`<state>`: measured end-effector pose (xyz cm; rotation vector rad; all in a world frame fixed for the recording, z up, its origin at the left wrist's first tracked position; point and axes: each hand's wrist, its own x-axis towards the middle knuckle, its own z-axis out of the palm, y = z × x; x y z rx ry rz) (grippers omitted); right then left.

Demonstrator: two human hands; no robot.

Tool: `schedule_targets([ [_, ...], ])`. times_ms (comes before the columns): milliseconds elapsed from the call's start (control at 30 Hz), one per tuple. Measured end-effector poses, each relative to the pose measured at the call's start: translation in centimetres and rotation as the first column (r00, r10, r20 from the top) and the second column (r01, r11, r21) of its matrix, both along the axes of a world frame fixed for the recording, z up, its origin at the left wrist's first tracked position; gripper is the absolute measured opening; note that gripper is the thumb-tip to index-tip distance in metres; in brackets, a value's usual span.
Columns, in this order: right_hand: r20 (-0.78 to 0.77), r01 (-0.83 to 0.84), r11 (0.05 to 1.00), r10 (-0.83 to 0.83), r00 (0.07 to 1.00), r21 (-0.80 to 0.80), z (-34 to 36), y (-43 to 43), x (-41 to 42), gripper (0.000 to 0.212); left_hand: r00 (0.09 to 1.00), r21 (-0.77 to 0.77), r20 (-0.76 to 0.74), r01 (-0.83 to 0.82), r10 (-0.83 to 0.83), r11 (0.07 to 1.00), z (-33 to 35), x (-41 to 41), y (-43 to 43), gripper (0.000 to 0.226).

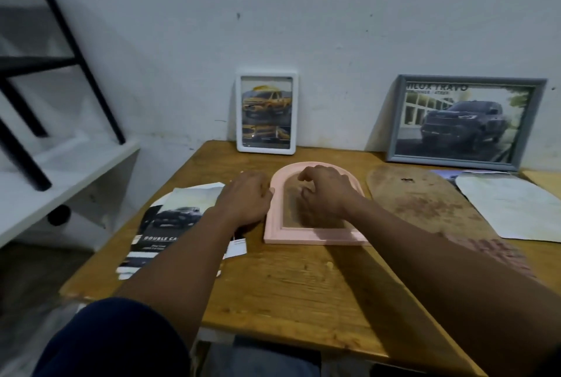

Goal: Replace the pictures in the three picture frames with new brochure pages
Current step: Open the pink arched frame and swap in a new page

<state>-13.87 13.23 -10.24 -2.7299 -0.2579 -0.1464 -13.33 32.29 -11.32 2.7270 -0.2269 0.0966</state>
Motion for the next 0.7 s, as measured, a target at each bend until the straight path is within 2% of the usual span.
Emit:
schedule_targets([
  [200,-0.1,-0.171,0.985,0.17,0.98,-0.009,-0.2,8.2,0.6,0.04,0.989,0.046,0.023,-0.147,0.146,0.988,-1.9,-1.1,7.8,0.054],
  [333,-0.137,-0.215,0.973,0.203,0.97,-0.079,-0.9,11.7,1.2,0.04,0.978,0.091,0.031,-0.208,0.206,0.974,-3.7,-1.8,11.7,0.057],
  [533,-0.11,-0.236,0.965,0.225,0.968,-0.11,-1.7,13.6,1.1,0.05,0.971,0.124,0.081,-0.235,0.227,0.964,-4.6,-2.1,13.1,0.057],
  [700,-0.213,-0.324,0.935,0.29,0.933,-0.144,-2.0,13.9,1.0,0.069,0.967,0.139,0.077,-0.253,0.244,0.957,-4.9,-1.9,13.6,0.056],
])
